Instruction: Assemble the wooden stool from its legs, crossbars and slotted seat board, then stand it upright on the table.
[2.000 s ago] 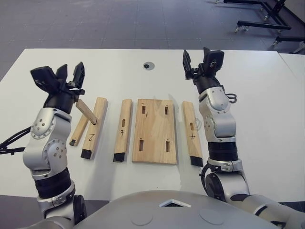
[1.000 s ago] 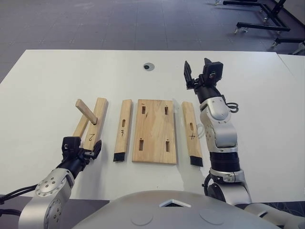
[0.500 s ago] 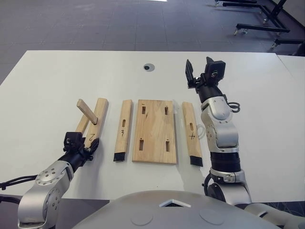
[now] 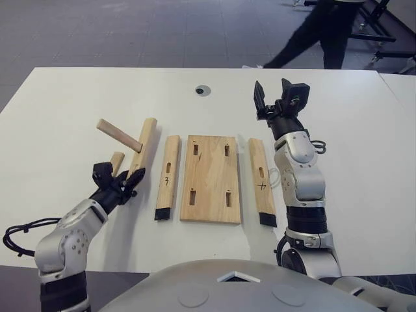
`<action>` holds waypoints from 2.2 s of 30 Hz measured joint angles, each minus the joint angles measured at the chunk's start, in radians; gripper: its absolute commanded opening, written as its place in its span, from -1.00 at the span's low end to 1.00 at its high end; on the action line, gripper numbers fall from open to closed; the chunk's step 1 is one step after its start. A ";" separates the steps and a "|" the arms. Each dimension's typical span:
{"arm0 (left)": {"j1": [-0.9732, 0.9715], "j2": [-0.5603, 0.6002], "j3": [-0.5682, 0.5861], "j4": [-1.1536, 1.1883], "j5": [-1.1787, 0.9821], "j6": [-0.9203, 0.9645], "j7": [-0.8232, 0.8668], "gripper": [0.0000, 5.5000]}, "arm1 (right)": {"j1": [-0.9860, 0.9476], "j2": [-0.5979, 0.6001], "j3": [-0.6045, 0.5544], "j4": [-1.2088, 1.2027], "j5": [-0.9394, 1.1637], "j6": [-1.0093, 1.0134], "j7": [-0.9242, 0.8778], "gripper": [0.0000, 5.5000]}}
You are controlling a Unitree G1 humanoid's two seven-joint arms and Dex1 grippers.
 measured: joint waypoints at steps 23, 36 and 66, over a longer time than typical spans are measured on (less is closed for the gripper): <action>-0.357 0.123 -0.110 0.074 -0.468 0.053 -0.575 -0.26 | -0.223 -0.133 -0.208 0.069 1.216 0.665 0.604 0.26; -0.316 0.061 -0.217 0.057 -0.463 0.018 -0.578 -0.26 | -0.237 -0.133 -0.073 0.094 1.118 0.668 0.661 0.08; -0.264 0.132 -0.050 0.295 -0.420 -0.031 -0.459 0.17 | -0.245 -0.299 -0.128 0.057 0.827 0.382 0.852 -0.25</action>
